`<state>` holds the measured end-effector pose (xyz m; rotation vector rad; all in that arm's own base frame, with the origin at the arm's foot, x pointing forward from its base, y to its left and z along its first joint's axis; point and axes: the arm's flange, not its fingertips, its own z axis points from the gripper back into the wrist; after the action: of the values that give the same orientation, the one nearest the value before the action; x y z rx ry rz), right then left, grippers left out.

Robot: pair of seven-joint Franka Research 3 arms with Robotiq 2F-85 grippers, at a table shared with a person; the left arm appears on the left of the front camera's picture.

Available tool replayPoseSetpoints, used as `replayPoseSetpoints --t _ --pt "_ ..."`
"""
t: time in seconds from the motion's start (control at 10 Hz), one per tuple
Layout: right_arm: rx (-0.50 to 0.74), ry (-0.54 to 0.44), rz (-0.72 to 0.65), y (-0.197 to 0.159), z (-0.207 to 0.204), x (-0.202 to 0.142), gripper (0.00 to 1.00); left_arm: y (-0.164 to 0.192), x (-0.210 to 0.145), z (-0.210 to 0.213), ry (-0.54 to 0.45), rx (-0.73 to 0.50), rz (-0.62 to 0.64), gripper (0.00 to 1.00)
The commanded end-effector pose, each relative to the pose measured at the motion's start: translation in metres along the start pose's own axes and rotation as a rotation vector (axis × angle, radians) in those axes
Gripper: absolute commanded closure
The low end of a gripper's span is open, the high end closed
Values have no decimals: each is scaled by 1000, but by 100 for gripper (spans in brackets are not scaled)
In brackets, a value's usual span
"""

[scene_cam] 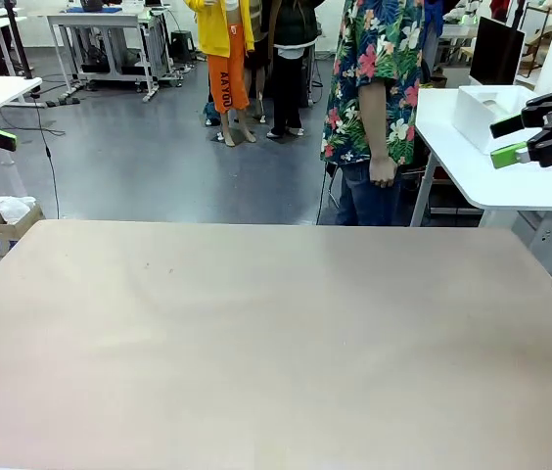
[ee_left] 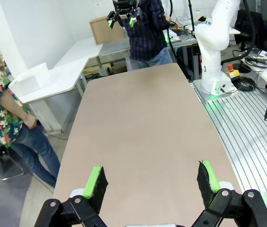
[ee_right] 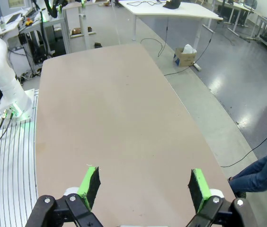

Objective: Stack the cups and store them in the basket.
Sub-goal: Place the stack of Reusable plastic cups into the Pantry Basket.

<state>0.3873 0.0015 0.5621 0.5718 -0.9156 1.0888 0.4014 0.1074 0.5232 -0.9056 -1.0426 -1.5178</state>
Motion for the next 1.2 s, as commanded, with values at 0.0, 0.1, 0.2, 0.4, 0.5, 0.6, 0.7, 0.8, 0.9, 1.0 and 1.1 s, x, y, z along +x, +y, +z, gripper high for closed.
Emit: replayPoseSetpoints --t 0.0,0.1,0.2,0.4,0.5,0.6,0.7,0.8,0.9,1.0,1.1 --pt "0 -26 9 -1 1 3 0 -2 2 -1 10 2 12 0" --pt "0 -26 9 -1 1 3 0 -2 2 -1 10 2 12 0" --pt "0 -26 9 -1 1 3 0 -2 2 -1 10 2 12 0" --pt "0 -26 9 -1 1 3 0 -2 2 -1 10 2 12 0" --pt "0 -26 9 -1 1 3 0 -2 2 -1 10 2 12 0" --pt "0 -26 9 -1 1 3 0 -2 2 -1 10 2 12 0" --pt "0 -26 9 -1 1 3 0 -2 2 -1 10 2 12 0" --pt "0 -26 9 -1 1 3 0 -2 2 -1 10 2 12 0" --pt "0 -26 9 -1 1 3 0 -2 2 -1 10 2 12 0" --pt "0 -26 9 -1 1 3 0 -2 2 -1 10 2 12 0" --pt "0 -26 9 -1 1 3 0 -2 2 -1 10 2 12 0"
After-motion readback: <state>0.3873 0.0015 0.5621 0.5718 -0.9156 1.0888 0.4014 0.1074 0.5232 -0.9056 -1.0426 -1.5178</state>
